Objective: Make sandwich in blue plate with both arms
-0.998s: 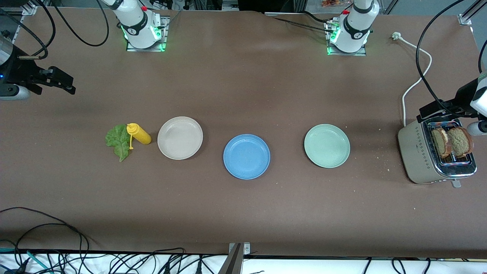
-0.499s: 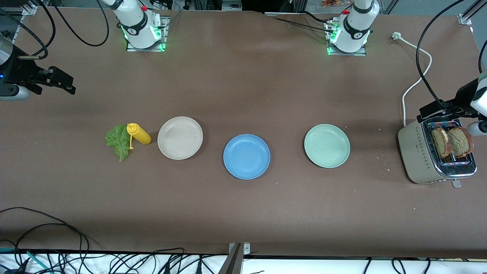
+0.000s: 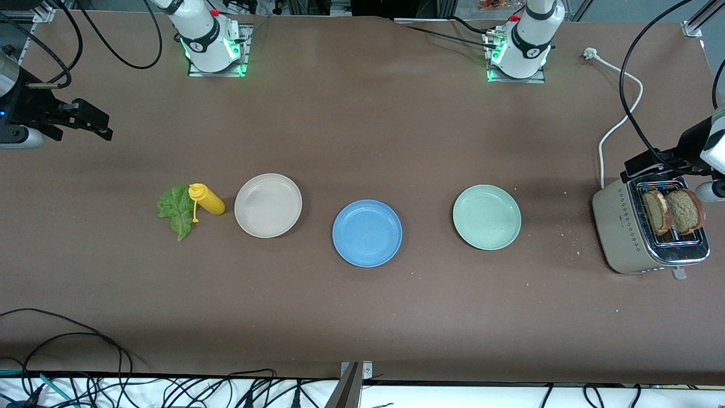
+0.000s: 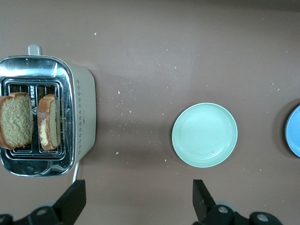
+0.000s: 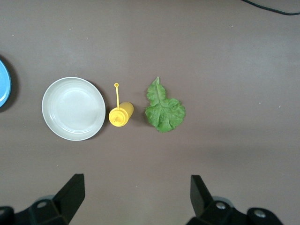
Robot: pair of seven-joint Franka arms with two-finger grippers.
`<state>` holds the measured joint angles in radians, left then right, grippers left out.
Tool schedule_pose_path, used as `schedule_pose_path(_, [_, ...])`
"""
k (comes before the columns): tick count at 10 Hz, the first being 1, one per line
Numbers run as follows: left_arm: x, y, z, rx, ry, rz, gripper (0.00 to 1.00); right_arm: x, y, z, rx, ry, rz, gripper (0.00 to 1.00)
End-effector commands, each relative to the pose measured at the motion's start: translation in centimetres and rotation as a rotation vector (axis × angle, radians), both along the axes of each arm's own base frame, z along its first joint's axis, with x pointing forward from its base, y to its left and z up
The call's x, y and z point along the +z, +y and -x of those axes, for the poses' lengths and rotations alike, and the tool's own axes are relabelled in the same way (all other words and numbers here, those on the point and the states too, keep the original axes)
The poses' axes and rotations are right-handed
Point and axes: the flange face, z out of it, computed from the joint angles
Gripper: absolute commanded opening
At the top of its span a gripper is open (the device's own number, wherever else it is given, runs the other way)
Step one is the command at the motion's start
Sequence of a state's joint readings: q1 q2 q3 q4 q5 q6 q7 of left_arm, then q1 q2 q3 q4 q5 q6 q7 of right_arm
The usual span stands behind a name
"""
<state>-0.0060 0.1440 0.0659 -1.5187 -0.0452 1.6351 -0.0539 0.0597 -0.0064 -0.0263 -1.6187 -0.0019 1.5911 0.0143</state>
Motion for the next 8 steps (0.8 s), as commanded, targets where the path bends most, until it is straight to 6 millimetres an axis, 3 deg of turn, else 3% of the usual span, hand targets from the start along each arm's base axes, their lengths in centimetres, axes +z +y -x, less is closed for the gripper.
schedule_pose_path(1, [0.1,0.1,0.5,-0.008,0.004,0.005,1.00,0.8,0.1,0.4,0.015,0.000,0.010,1.00])
schedule_pose_path(5, [0.2,0.5,0.5,-0.008,0.002,0.005,1.00,0.8,0.0,0.4,0.015,0.000,0.011,1.00])
schedule_pose_path(8, [0.1,2.3,0.5,0.021,0.002,0.003,1.00,0.9,0.1,0.4,0.013,-0.002,0.010,1.00])
